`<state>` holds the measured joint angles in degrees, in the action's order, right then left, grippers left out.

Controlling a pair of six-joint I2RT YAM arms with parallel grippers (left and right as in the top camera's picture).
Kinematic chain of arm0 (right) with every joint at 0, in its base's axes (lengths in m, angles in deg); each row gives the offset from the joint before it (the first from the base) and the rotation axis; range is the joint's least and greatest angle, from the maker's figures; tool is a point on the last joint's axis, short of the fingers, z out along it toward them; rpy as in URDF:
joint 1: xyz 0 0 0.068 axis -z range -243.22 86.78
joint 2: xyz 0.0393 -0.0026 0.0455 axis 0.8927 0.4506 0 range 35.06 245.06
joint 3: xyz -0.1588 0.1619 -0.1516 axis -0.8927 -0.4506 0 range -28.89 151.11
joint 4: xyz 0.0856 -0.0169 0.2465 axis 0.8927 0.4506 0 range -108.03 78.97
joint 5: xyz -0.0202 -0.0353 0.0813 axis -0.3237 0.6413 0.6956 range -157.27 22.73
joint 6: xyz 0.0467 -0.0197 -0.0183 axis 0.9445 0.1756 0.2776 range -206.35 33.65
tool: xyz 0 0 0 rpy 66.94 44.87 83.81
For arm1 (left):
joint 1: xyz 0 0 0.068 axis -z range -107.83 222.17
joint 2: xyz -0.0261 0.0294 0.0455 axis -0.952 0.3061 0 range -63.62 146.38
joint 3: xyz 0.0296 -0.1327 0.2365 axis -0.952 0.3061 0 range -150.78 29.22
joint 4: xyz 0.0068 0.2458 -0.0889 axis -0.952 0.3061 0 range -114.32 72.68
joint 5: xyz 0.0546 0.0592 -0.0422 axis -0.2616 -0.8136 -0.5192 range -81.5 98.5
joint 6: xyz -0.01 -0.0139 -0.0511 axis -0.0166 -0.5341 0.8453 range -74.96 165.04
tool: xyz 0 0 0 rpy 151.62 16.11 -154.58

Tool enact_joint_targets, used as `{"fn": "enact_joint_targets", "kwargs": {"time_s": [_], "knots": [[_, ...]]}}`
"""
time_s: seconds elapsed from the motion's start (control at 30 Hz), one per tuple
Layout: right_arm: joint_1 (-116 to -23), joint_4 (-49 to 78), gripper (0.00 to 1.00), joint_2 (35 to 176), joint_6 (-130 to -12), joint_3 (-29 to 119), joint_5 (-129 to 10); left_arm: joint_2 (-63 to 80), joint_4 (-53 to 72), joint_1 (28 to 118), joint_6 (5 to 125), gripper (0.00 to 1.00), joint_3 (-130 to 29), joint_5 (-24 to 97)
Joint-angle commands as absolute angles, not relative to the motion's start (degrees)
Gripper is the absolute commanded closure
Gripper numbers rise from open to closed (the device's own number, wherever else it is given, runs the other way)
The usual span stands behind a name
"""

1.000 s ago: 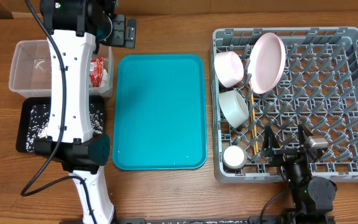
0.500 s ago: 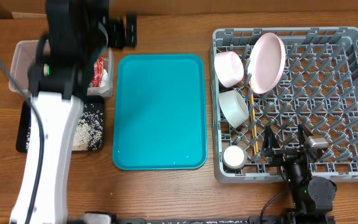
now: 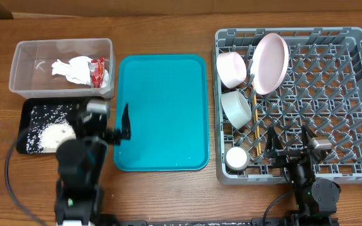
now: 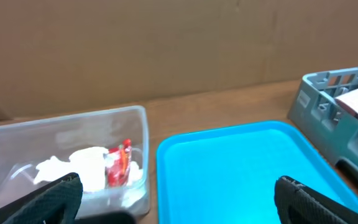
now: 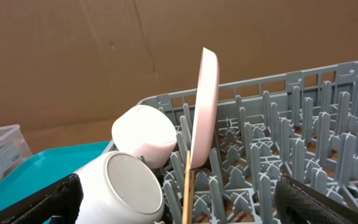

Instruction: Sort waste into correct bins and load items into the dishwasher

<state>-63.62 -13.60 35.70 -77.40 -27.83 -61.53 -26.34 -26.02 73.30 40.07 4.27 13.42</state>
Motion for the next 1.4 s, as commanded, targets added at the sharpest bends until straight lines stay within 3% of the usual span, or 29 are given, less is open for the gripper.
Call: {"fn": "enact_joint_targets", "kwargs": {"time_s": [0.0,0.4,0.7,1.37], "knots": [[-63.5,-13.8,0.0,35.2,-77.4,-28.4,-61.4,-37.3,-26.8,71.7,38.8,0.0,12.5,12.6],[-63.5,-13.9,0.0,35.2,-77.4,-28.4,-61.4,-57.8,-27.8,71.8,38.7,0.0,27.2,11.2],[-63.5,-13.9,0.0,35.2,-77.4,-28.4,-61.4,-63.5,-19.5,71.8,37.4,0.0,28.9,10.6],[-63.5,-13.9,0.0,35.2,-77.4,-28.4,-61.4,-63.4,-20.0,71.8,37.5,0.0,28.9,10.9]]}}
